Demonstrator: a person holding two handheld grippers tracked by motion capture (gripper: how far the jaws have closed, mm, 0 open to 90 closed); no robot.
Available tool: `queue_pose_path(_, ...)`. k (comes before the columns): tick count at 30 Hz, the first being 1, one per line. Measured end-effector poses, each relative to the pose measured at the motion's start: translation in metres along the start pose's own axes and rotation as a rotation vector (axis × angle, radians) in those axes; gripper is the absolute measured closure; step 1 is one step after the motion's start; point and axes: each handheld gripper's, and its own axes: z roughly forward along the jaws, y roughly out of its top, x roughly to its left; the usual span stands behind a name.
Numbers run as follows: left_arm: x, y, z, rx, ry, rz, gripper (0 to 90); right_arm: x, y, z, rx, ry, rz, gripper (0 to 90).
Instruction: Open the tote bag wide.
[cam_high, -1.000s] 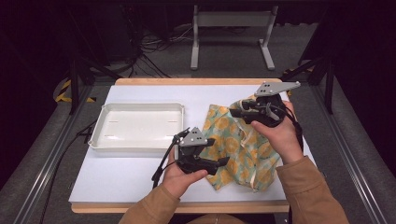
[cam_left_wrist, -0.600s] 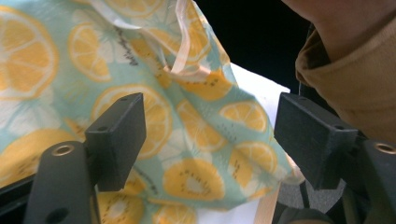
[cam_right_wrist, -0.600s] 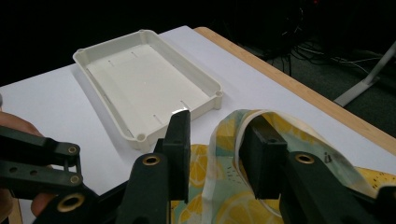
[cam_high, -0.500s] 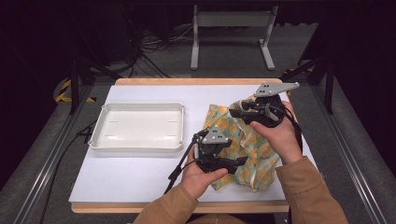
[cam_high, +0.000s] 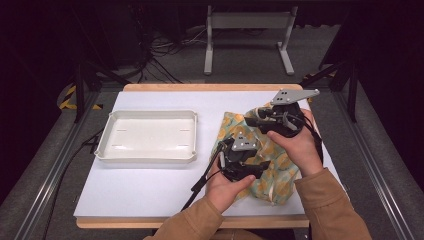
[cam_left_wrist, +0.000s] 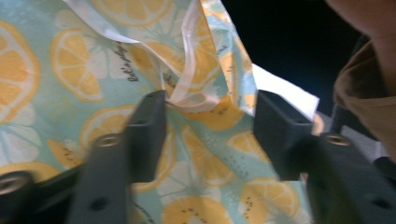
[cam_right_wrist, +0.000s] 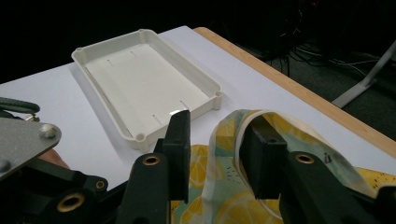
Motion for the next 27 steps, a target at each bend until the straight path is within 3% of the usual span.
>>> queue_pose_path(3, 0.002, -0.001, 0.0, 0.007, 0.013, 0.013, 65.0, 0.0, -0.001, 0.0, -0.002, 0.001, 0.001, 65.1)
queue_pose_path(7, 0.005, -0.002, -0.003, 0.011, -0.004, 0.022, 84.7, -0.001, -0.001, -0.001, -0.003, -0.002, 0.002, 65.1)
queue_pose_path(9, 0.005, -0.002, -0.004, 0.013, -0.007, 0.038, 89.9, -0.002, -0.002, -0.001, -0.002, -0.002, 0.003, 65.1)
queue_pose_path(13, 0.003, -0.001, -0.008, 0.006, -0.014, 0.053, 90.0, -0.002, -0.002, -0.002, -0.001, -0.003, 0.002, 65.0)
queue_pose_path(19, 0.005, 0.004, -0.025, -0.073, -0.009, 0.071, 90.0, -0.003, -0.003, -0.009, 0.002, -0.01, 0.008, 62.8)
queue_pose_path(22, 0.005, 0.006, -0.03, -0.076, -0.012, 0.075, 90.0, -0.002, -0.003, -0.012, 0.001, -0.012, 0.007, 62.4)
queue_pose_path(25, 0.004, 0.005, -0.027, -0.054, -0.051, 0.056, 89.9, -0.002, -0.003, -0.015, -0.007, -0.019, 0.008, 62.7)
queue_pose_path(26, 0.001, 0.005, -0.022, -0.042, -0.063, 0.057, 76.4, -0.003, -0.002, -0.016, -0.012, -0.02, 0.011, 62.9)
queue_pose_path(27, 0.001, 0.005, -0.022, -0.042, -0.063, 0.057, 69.6, -0.003, -0.002, -0.016, -0.012, -0.02, 0.011, 62.9)
